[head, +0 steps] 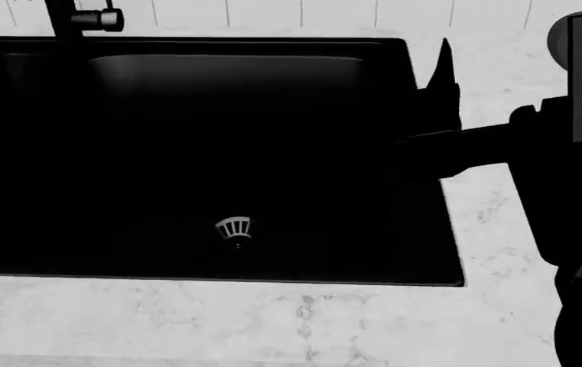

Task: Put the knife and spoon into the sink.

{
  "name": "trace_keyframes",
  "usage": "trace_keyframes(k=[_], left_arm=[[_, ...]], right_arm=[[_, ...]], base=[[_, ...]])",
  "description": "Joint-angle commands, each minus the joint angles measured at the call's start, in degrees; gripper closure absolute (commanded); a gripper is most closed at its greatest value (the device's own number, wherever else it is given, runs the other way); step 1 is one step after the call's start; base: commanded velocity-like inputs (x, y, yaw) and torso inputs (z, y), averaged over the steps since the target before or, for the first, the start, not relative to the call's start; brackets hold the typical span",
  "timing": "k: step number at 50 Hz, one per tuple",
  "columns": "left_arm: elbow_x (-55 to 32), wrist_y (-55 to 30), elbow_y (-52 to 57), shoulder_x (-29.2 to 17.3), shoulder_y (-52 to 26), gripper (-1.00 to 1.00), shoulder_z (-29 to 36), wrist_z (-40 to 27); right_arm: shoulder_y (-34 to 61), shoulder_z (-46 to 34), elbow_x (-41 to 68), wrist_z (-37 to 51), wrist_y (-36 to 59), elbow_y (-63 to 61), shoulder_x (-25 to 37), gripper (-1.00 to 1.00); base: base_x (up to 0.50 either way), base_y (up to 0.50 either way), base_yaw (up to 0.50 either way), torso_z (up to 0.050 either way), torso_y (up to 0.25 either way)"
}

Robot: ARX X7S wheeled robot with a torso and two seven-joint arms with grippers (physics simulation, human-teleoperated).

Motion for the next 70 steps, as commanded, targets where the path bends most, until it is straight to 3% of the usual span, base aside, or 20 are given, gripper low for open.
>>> trace_keyframes(k=[1, 21, 45, 70], left_arm=[[-0.4, -0.5, 0.7, -0.2, 0.3, -1.00, -0.3, -0.3], [-0.9, -0.7, 0.7, -0.4, 0.2, -1.00, -0.8, -0.8], [-1.3, -0.4, 0.8, -0.4, 0.6, -1.00, -0.6, -1.1], [-1.8, -0.1, 0.6, -0.5, 0.8, -1.00, -0.5, -1.4]], right_arm=[[-0.6, 0.1, -0.4, -0.7, -0.7, 0.5, -0.6, -1.00], [-1.2, 0.6, -0.6, -0.2, -1.6, 0.8, -0.8, -1.00], [-2.6, 1.1, 0.4, 1.3, -2.5, 0.1, 0.3, -1.00], [-4.1, 1.8, 1.4, 1.3, -4.4, -0.1, 0.9, -1.00]], base=[[-0.16, 0.50, 0.00, 0.000, 0.000], [-0.02, 0.50, 0.00, 0.000, 0.000], [0.34, 0.45, 0.00, 0.000, 0.000], [0.00, 0.23, 0.00, 0.000, 0.000]])
